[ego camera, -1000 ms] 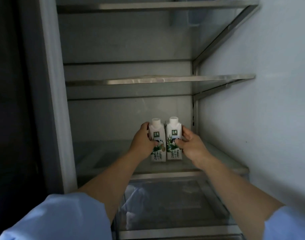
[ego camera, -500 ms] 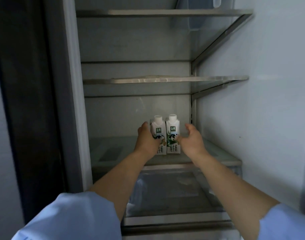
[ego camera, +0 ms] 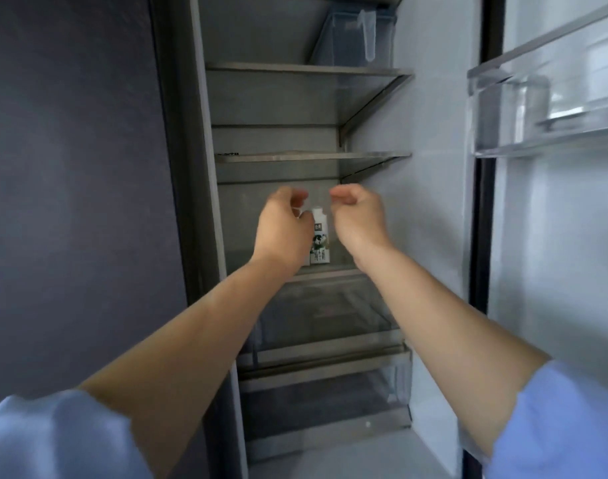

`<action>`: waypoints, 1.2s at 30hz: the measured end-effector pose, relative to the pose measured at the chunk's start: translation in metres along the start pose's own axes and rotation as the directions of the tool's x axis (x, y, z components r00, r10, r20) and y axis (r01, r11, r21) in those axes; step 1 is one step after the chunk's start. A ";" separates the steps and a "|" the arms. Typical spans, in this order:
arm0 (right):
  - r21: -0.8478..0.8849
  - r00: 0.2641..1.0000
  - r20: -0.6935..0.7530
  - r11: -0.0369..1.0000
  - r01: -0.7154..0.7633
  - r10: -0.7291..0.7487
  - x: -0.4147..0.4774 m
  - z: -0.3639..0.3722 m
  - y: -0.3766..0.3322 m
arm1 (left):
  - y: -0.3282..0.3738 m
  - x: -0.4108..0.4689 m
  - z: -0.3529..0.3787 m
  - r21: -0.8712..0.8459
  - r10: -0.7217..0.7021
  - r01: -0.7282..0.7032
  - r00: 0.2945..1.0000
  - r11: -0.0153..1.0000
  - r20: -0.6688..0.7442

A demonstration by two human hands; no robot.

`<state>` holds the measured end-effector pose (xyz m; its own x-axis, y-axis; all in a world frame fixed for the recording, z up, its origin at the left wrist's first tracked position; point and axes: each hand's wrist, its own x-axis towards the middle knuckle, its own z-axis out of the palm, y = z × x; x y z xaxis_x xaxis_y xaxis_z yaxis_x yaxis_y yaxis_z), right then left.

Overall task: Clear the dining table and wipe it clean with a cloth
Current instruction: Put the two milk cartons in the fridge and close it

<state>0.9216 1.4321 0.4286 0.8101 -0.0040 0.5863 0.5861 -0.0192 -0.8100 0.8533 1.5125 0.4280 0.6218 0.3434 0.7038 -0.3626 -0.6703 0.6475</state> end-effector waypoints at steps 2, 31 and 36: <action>0.012 0.999 -0.032 1.000 0.025 -0.024 -0.034 -0.018 -0.023 | 0.019 -0.030 -0.016 -0.053 0.097 -0.096 0.995 0.994 0.017; -0.340 0.883 -0.469 0.930 -0.140 -0.039 -0.197 -0.425 -0.139 | 0.309 -0.250 0.104 -0.247 0.841 -0.806 0.535 0.538 0.083; -0.250 0.841 -0.535 0.966 -0.068 -0.079 -0.201 -0.414 -0.139 | 0.307 -0.245 0.101 -0.108 0.853 -0.846 0.512 0.522 0.106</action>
<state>0.6719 1.0219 0.4287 0.6270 -0.5370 0.5643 0.5077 -0.2678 -0.8189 0.6595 1.1565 0.4248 0.0825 -0.4652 0.8813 -0.7903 -0.5693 -0.2265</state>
